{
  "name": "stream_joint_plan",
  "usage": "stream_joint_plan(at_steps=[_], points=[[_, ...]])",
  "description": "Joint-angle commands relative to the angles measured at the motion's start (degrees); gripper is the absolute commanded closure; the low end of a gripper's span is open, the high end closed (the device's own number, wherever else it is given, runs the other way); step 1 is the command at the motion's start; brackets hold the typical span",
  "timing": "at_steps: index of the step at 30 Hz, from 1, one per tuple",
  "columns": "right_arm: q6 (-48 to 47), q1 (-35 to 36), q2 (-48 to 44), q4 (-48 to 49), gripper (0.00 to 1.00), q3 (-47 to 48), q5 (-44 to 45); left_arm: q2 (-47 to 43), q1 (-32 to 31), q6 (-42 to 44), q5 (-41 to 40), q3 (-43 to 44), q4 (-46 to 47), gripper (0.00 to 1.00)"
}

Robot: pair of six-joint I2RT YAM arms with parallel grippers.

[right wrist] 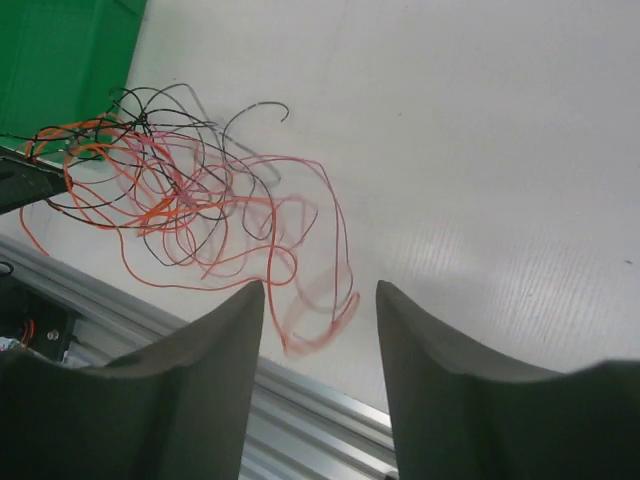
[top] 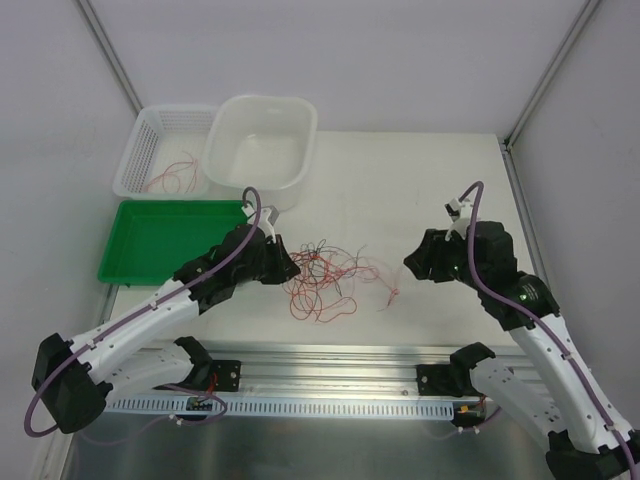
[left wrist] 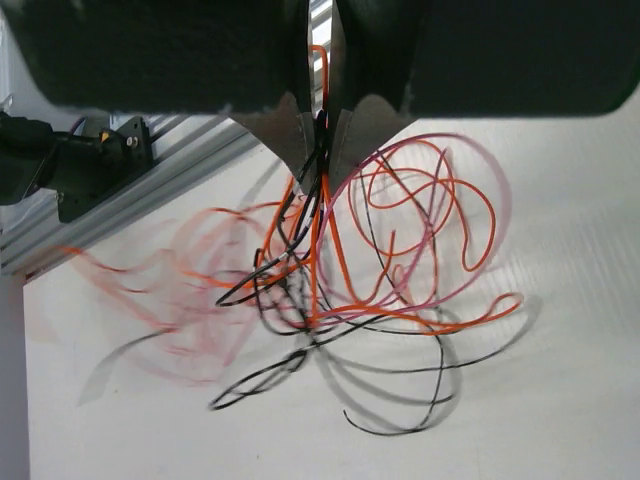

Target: Untangle the cables

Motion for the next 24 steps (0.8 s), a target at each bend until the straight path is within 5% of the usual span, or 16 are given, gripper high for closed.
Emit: stream_joint_plan(at_steps=[1,10,17,18,21,24], points=[[-1.39,-0.36,0.79,0.63,0.45,-0.94,-2.84,0.37,-0.52,1.87,2.5,1.0,-0.9,0.97],[-0.78,7.09,3.35,6.34,0.38,-6.48,-2.58,10.01,-1.84,1.87,6.18,6.17,5.86,0.93],[0.02,9.83,-1.39,9.15,0.35,-9.38,4.37,19.87,-9.66,11.17,1.46,25.25,6.92,0.83],[-0.16,9.75,-2.79,8.72,0.33,-9.3,4.81,21.53,-9.58,11.79,-0.3,25.87,7.01,0.77],[-0.86,9.84,-3.94,7.31,0.31,-9.47,5.51,24.18,-7.74,11.89,-2.25,26.75,6.14,0.33],[-1.13,9.92,-4.3,6.17,0.3,-10.26,5.6,22.62,-7.46,8.03,-2.42,23.33,5.96,0.11]])
